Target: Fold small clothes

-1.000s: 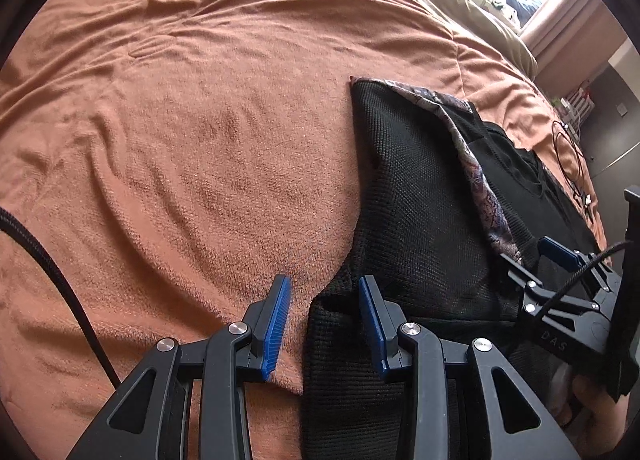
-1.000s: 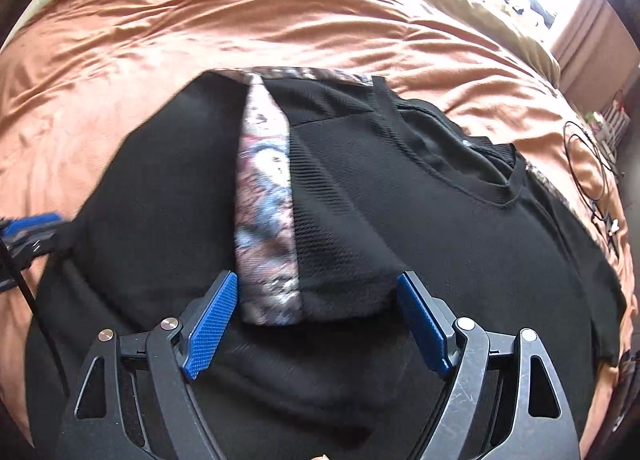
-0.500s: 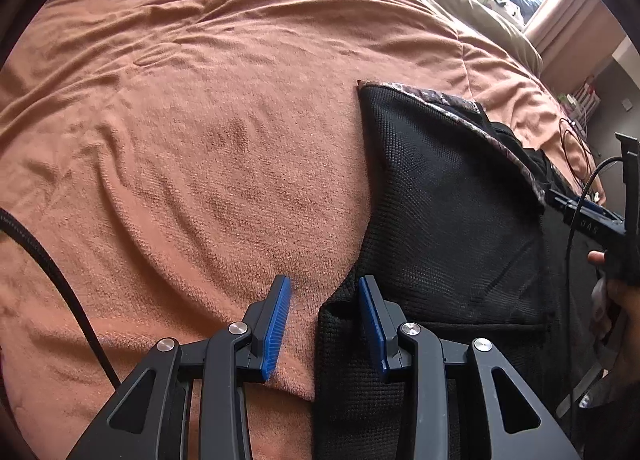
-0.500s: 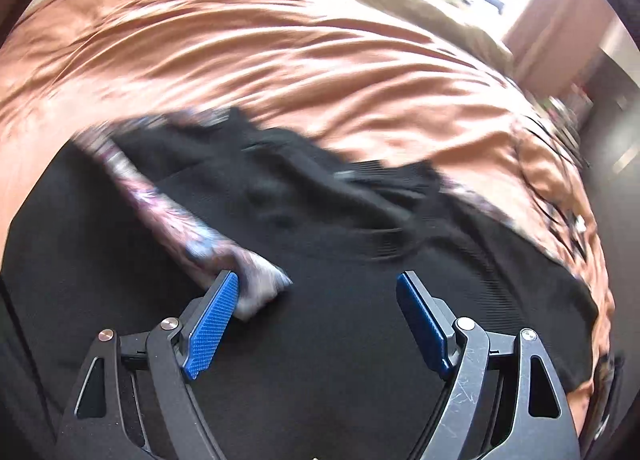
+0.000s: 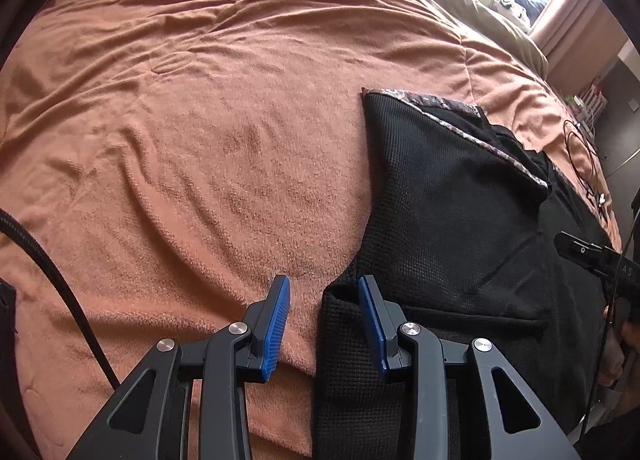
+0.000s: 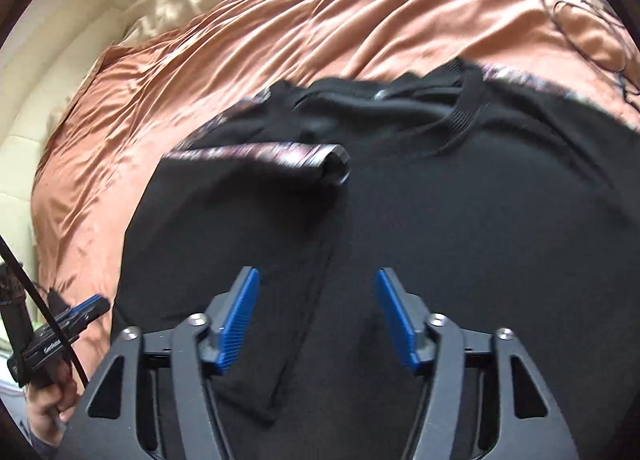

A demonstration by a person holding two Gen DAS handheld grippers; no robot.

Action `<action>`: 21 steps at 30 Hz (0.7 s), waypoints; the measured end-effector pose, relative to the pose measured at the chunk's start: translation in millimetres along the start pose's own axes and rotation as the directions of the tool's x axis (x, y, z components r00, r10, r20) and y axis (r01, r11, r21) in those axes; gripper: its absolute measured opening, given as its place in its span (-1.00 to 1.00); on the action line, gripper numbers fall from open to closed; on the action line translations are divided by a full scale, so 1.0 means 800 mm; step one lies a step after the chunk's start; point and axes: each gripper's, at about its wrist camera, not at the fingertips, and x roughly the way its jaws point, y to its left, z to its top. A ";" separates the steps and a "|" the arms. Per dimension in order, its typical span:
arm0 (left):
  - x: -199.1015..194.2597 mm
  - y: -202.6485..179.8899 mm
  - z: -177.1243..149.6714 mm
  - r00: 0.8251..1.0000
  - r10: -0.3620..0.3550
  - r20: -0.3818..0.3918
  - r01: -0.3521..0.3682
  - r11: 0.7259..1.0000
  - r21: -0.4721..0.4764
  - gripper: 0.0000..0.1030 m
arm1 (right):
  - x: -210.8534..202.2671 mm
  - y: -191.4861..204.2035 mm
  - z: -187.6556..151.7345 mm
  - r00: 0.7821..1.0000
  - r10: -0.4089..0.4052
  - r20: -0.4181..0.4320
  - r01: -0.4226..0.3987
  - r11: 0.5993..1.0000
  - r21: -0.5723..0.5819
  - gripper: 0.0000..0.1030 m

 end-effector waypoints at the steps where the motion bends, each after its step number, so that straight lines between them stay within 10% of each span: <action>1: 0.000 -0.001 -0.001 1.000 -0.001 0.000 0.001 1.000 0.001 -0.27 | 0.007 0.000 -0.001 1.000 0.010 -0.010 -0.010 1.000 -0.006 0.00; 11: 0.012 -0.001 -0.007 1.000 0.005 -0.016 -0.006 1.000 -0.021 -0.34 | 0.047 0.009 -0.019 0.988 0.112 -0.102 -0.109 0.993 0.034 -0.93; 21: -0.026 -0.016 -0.013 1.000 -0.002 0.002 0.002 1.000 -0.013 -0.36 | 0.021 0.009 -0.027 0.993 0.082 -0.090 -0.079 0.996 0.030 -0.81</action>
